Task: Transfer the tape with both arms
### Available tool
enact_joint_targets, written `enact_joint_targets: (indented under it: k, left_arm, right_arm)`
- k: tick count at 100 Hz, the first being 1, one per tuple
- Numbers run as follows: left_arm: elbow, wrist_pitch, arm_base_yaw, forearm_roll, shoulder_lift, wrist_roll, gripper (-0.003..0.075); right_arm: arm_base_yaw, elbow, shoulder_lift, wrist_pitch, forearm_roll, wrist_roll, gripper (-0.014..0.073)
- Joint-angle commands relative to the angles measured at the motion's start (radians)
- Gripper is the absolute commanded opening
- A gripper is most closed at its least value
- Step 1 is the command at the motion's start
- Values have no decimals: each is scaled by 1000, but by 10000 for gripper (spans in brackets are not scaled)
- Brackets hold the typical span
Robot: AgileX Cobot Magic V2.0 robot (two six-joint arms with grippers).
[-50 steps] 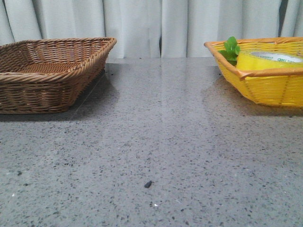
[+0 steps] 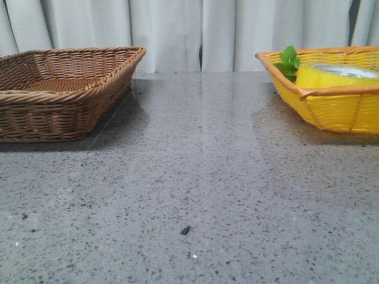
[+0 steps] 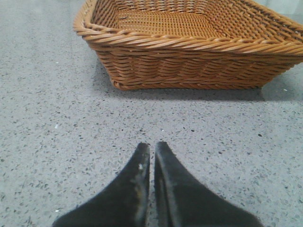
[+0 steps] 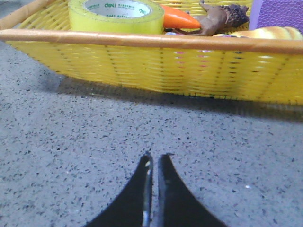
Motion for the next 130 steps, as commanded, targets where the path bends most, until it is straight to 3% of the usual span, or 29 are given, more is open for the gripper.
enact_joint_targets:
  k: [1, 50, 71, 83, 91, 103, 130]
  left_arm:
    - [9, -46, 4, -12, -29, -3, -21]
    - [9, -46, 4, -12, -29, -3, -21]
    - [9, -53, 4, -5, -29, -3, -21]
    - [9, -126, 4, 23, -29, -3, -21]
    - [9, -199, 4, -69, -29, -7, -21]
    - [9, -246, 4, -348, -29, -7, -21]
    - [9, -284, 4, -380, -29, -7, -21]
  right_arm:
    - [-4, 21, -21, -23, -2, -4, -67]
    - [-4, 21, -21, -25, -4, -4, -67]
    - [-4, 21, -21, -106, -27, -4, -67]
    - [-4, 21, -21, -160, -27, -4, -67]
    - [-4, 21, -21, -204, -25, -4, -67]
    - [-4, 21, -21, -276, 44, -4, -67]
    - [-4, 21, -21, -322, 137, -4, -67]
